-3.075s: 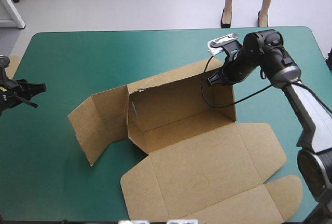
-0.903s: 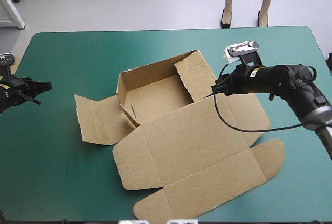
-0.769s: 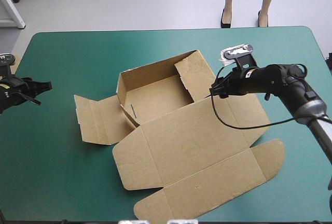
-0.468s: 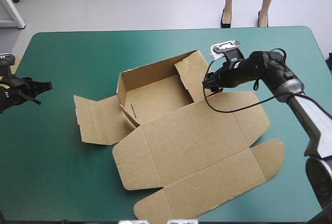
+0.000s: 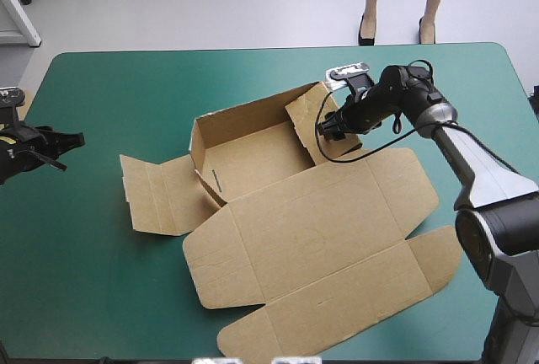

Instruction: Fold the box

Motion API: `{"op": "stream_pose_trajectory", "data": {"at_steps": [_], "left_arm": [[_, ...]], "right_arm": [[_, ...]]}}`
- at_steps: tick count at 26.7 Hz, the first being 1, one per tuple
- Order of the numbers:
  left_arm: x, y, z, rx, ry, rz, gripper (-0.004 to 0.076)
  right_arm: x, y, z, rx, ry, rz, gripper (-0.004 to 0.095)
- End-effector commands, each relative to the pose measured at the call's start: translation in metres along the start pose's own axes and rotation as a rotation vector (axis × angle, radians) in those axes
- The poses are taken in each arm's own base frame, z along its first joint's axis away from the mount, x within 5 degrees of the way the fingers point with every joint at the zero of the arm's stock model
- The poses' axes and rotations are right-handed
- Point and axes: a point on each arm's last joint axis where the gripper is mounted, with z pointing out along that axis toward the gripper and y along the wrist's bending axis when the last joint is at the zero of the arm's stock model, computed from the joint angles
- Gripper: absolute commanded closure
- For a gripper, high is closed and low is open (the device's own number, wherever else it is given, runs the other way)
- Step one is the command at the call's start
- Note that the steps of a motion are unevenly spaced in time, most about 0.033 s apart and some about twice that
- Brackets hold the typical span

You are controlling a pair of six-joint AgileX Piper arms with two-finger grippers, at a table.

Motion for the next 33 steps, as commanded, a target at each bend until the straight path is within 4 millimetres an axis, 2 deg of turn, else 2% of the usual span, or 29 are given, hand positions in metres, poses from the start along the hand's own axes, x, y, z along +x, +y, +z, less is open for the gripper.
{"op": "stream_pose_trajectory", "data": {"at_steps": [1,4,7,9,14,21,26,30,33], "left_arm": [[-0.013,0.000,-0.013,-0.003,-0.105,-0.010,0.0489],[-0.013,-0.001,-0.013,-0.001,-0.106,-0.005,0.0488],[-0.013,-0.001,-0.013,-0.001,-0.106,-0.003,0.0492],[-0.013,-0.001,-0.013,-0.001,-0.106,-0.003,0.0497],[-0.013,-0.001,-0.013,-0.001,-0.106,-0.001,0.0498],[-0.013,-0.001,-0.013,0.002,-0.104,-0.002,0.0499],[-0.013,-0.001,-0.013,0.002,-0.104,-0.001,0.0504],[-0.013,-0.001,-0.012,0.001,-0.107,-0.001,0.0505],[-0.013,-0.001,-0.003,0.014,-0.087,-0.018,0.0505]], "right_arm": [[-0.016,0.003,-0.025,0.017,-0.080,-0.036,0.0373],[-0.016,0.002,-0.017,0.008,-0.047,-0.035,0.0407],[-0.018,0.000,-0.010,0.002,-0.028,-0.035,0.0487],[-0.019,-0.001,-0.008,0.006,-0.010,-0.035,0.0584],[-0.019,-0.003,-0.009,0.027,-0.001,-0.051,0.0922],[-0.024,-0.005,-0.014,0.046,-0.025,-0.037,0.0919],[-0.032,-0.012,-0.030,0.051,-0.062,0.011,0.0920],[-0.040,-0.035,-0.061,0.033,-0.149,0.076,0.0921],[-0.042,-0.051,-0.091,0.011,-0.230,0.119,0.0921]]}}
